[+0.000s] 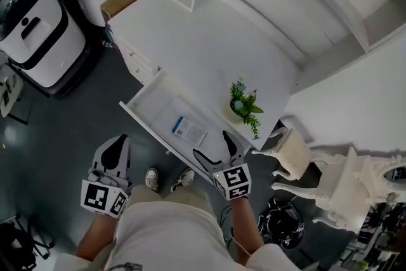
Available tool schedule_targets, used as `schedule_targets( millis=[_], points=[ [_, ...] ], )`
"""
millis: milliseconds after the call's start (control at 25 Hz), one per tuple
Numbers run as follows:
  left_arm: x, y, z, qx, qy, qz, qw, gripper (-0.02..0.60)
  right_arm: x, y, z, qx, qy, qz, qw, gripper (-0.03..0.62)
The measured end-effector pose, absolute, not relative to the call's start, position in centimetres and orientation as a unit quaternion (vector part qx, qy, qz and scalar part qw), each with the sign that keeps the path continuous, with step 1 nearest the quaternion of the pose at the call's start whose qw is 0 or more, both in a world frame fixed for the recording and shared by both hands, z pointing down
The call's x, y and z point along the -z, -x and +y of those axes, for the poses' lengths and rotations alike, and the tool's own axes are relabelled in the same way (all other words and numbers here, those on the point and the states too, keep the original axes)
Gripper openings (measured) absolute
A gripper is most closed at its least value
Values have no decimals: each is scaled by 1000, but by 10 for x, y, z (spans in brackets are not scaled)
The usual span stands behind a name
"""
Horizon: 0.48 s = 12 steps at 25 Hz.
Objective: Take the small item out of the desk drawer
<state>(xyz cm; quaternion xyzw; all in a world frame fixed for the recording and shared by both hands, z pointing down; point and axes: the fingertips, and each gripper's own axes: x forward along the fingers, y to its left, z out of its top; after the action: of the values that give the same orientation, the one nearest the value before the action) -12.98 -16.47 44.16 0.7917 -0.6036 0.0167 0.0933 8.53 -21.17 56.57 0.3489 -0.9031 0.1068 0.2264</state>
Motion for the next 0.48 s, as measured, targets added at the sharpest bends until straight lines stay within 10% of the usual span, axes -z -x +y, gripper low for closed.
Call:
schedule_targets(
  millis=[480],
  points=[
    [-457,144,-143,-36,-745,-656,111,17,-689,-60,-238,-105,-253,-896,350,457]
  ],
)
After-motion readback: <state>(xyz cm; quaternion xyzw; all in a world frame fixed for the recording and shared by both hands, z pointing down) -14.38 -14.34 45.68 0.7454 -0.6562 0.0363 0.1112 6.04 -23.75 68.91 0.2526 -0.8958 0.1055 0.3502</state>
